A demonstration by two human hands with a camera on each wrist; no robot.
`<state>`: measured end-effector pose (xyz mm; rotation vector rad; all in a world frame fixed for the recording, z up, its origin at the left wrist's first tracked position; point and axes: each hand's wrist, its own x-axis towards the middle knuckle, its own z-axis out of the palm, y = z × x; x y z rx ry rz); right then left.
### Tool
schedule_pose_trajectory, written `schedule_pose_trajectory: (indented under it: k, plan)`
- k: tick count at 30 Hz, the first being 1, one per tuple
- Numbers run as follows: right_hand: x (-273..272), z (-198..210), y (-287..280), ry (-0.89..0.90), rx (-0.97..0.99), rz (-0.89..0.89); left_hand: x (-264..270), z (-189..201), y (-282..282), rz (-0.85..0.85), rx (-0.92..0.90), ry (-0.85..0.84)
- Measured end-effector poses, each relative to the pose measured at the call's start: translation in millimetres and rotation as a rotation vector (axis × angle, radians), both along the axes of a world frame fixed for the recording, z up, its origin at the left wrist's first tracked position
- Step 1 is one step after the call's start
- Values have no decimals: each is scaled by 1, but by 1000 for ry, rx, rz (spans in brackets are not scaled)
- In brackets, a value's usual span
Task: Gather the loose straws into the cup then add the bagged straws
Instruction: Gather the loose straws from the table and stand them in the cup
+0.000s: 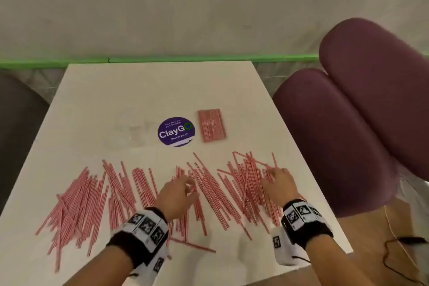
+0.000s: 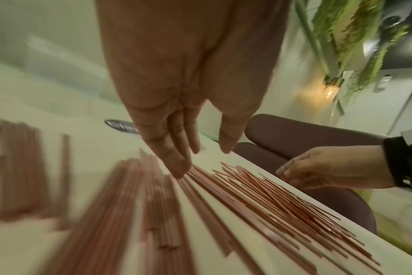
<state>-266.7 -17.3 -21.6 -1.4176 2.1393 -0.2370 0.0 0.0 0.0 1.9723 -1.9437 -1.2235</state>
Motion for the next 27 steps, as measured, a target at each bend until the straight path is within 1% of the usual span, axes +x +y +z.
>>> schedule_pose_trajectory:
  k: [2, 3, 4, 6, 7, 10, 13, 16, 20, 23, 27]
  plan:
    - [-10, -2, -7, 114, 5, -120, -15, -10, -12, 65, 19, 19]
    - [-15, -4, -9, 160, 50, -167, -22, -13, -16, 77, 31, -1]
    - [-18, -3, -9, 187, 99, -195, -29, -14, -19, 95, 42, -24]
    - [-18, -9, -8, 210, 165, -196, -40, -21, -23, 129, 62, -49]
    - [-16, -13, -7, 206, 157, -184, -44, -26, -23, 126, 67, -60]
    - [-3, -18, -11, 137, 49, -154, -55, -32, -24, 95, 67, -52]
    - [17, -22, -14, 22, -15, -82, -66, -33, -26, 102, 56, 22]
    - [26, -25, -16, -52, -4, -28, -69, -31, -27, 141, 19, 91]
    - [27, -20, -12, -19, 37, 1, -63, -31, -25, 276, -23, 88]
    - [36, -21, -10, -2, 35, 58, -68, -34, -25, 295, 11, 100]
    - [53, -24, -17, -49, 50, 86, -81, -37, -29, 298, 17, 152]
